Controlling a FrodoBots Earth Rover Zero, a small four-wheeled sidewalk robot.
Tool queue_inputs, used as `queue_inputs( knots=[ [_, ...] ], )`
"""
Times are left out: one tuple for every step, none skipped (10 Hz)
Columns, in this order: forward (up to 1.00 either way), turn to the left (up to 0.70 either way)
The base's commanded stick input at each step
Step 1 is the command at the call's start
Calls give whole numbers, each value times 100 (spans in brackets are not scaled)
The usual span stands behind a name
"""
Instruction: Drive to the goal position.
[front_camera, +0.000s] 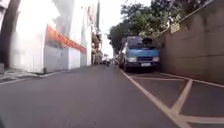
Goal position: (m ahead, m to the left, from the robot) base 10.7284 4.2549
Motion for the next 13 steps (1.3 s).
queue_inputs(
  knots=[
    [45,0],
    [45,0],
    [45,0],
    [45,0],
    [45,0],
    [45,0],
    [45,0],
    [45,0],
    [45,0],
    [45,0],
    [45,0],
    [45,0],
    [45,0]
  ],
)
